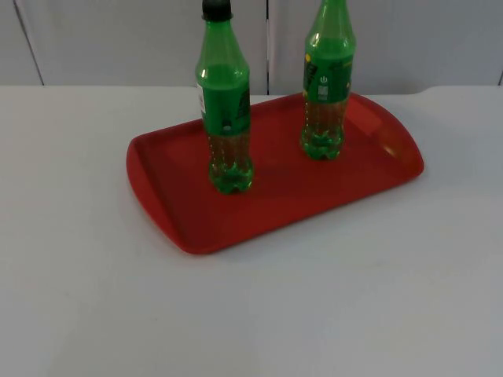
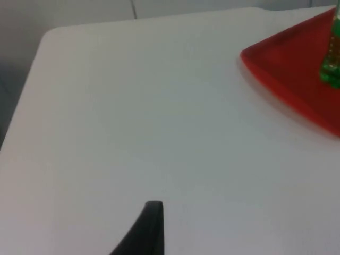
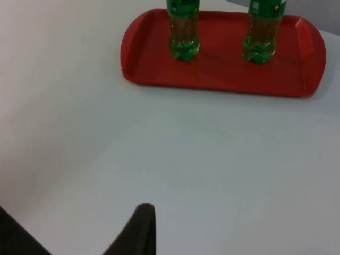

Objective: Place the bottle upright on the tray.

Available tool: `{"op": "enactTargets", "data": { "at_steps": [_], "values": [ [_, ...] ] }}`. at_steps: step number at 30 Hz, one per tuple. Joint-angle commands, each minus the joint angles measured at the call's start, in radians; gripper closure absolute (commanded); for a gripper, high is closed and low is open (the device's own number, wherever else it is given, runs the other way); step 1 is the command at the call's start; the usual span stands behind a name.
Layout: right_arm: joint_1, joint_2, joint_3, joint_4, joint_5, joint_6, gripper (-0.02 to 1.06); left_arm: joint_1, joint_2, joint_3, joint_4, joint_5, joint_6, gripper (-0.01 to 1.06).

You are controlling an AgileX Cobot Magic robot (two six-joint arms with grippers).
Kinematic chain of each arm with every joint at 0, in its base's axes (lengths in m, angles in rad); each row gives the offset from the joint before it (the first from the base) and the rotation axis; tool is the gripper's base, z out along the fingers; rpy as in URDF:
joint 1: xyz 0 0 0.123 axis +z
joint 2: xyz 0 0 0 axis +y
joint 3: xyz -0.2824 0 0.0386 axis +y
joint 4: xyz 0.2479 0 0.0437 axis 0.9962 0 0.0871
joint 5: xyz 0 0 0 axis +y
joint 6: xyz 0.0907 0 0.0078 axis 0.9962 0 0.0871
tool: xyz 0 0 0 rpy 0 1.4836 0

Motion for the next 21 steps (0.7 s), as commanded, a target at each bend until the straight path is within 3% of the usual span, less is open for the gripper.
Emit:
{"op": "enactTargets", "data": {
  "at_steps": [1,12,21],
  "values": [
    [0.004,-0.004,0.001,0.003,0.0,-0.014,-0.01,0.026,-0.003,0.003,0.009,-0.002,0.002,0.0],
    [0.004,-0.004,0.001,0.003,0.0,-0.012,-0.01,0.152,-0.003,0.003,0.009,-0.002,0.002,0.0],
    [0.004,-0.004,0.001,0.003,0.0,0.012,-0.01,0.169,-0.003,0.003,0.011,-0.002,0.002,0.0]
  ]
}}
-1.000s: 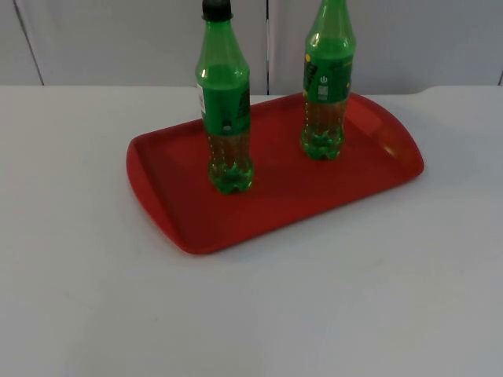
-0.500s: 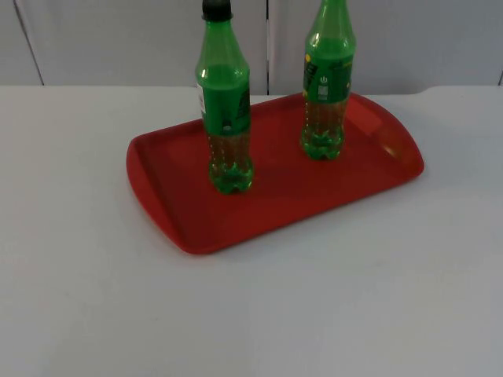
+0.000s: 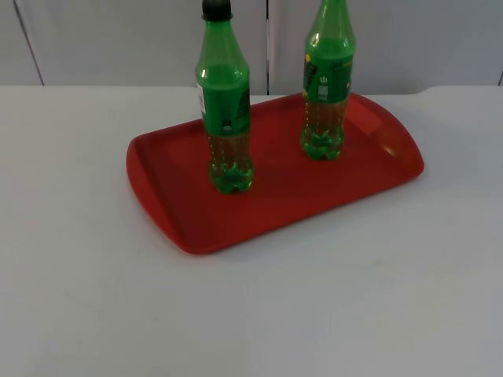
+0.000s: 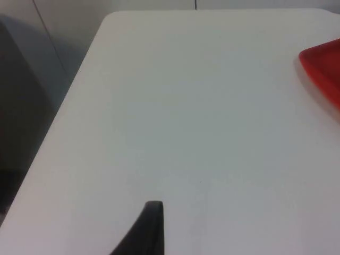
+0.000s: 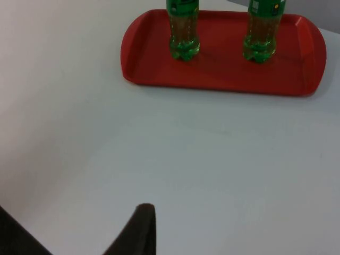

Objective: Place the bottle upright on the tray.

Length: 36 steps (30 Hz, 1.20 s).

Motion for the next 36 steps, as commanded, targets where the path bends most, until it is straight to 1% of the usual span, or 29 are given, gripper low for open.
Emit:
{"op": "enactTargets", "data": {
  "at_steps": [1,30,34,36],
  "values": [
    [0.004,-0.004,0.001,0.003,0.0,0.004,-0.01,0.004,-0.003,0.003,0.011,-0.002,0.002,0.0],
    [0.004,-0.004,0.001,0.003,0.0,0.004,-0.01,0.004,-0.003,0.003,0.011,-0.002,0.002,0.0],
    [-0.011,-0.004,0.001,0.003,0.0,0.004,-0.01,0.004,-0.003,0.003,0.011,-0.002,0.002,0.0],
    [-0.044,-0.004,0.001,0.003,0.0,0.004,-0.01,0.004,-0.003,0.003,0.011,-0.002,0.002,0.0]
  ]
}}
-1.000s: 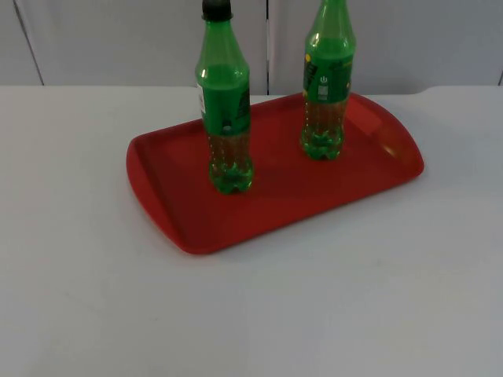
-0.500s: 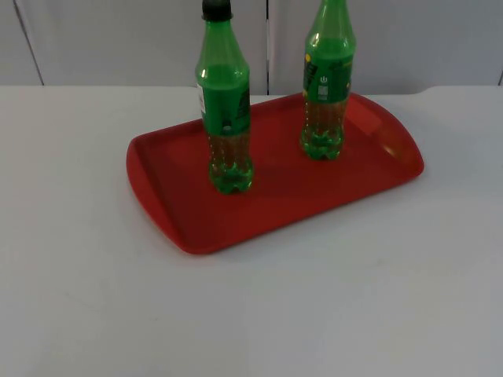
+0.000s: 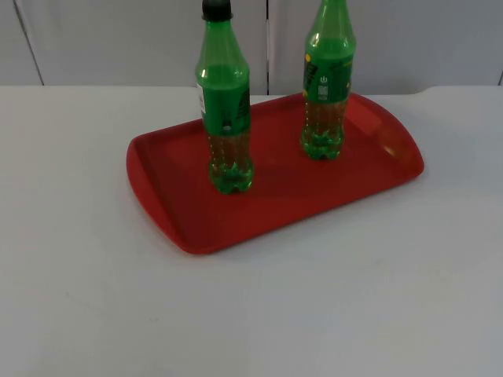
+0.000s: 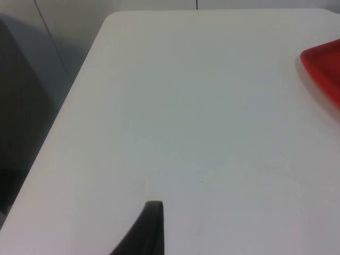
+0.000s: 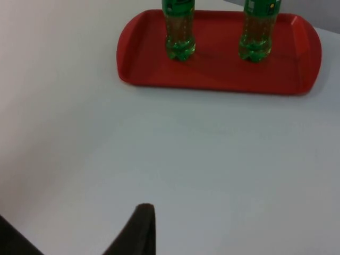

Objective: Place the bottle upright on the tray.

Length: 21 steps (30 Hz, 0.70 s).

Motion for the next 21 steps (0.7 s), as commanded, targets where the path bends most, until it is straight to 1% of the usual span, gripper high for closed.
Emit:
{"op": "enactTargets", "data": {
  "at_steps": [1,3,4,8,9,14,15,20,21],
  "values": [
    [-0.032,-0.004,0.001,0.003,0.0,0.004,-0.01,0.004,-0.003,0.003,0.008,-0.002,0.002,0.0],
    [-0.068,-0.004,0.001,0.003,0.0,0.004,-0.01,0.004,-0.003,0.003,0.008,-0.002,0.002,0.0],
    [-0.068,-0.004,0.001,0.003,0.0,0.004,-0.01,0.004,-0.003,0.003,0.008,-0.002,0.002,0.0],
    [-0.155,-0.004,0.001,0.003,0.0,0.004,-0.01,0.004,-0.003,0.003,0.008,-0.002,0.002,0.0],
    [-0.155,-0.004,0.001,0.003,0.0,0.004,-0.01,0.004,-0.003,0.003,0.008,-0.002,0.002,0.0],
    [-0.252,-0.004,0.001,0.003,0.0,0.004,-0.01,0.004,-0.003,0.003,0.008,-0.002,0.002,0.0],
    [-0.252,-0.004,0.001,0.003,0.0,0.004,-0.01,0.004,-0.003,0.003,0.008,-0.002,0.002,0.0],
    [-0.332,-0.004,0.001,0.003,0.0,0.004,-0.01,0.004,-0.003,0.003,0.008,-0.002,0.002,0.0],
    [-0.332,-0.004,0.001,0.003,0.0,0.004,-0.01,0.004,-0.003,0.003,0.008,-0.002,0.002,0.0]
  ]
}}
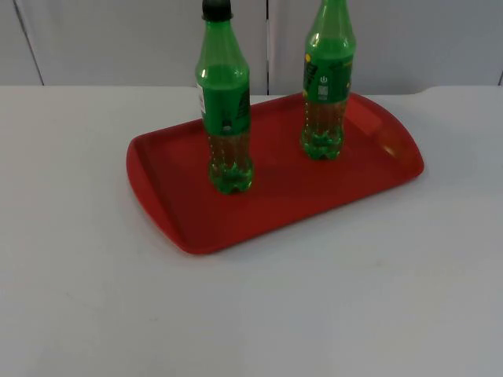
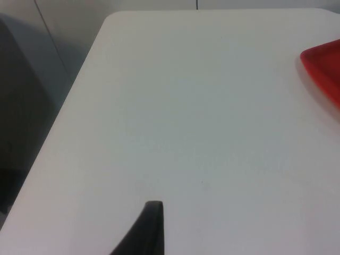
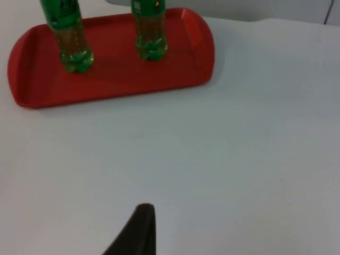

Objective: Place the bottle upright on the tray.

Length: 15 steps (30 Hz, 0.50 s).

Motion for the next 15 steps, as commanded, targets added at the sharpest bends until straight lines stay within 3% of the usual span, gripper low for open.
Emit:
{"op": "enactTargets", "data": {
  "at_steps": [1,15],
  "values": [
    [-0.027,-0.004,0.001,0.003,-0.002,0.004,-0.01,0.004,-0.003,0.003,0.008,-0.002,0.002,0.0],
    [-0.207,-0.004,0.001,0.003,-0.002,0.004,-0.01,0.004,-0.003,0.003,0.008,-0.002,0.002,0.0]
  ]
}}
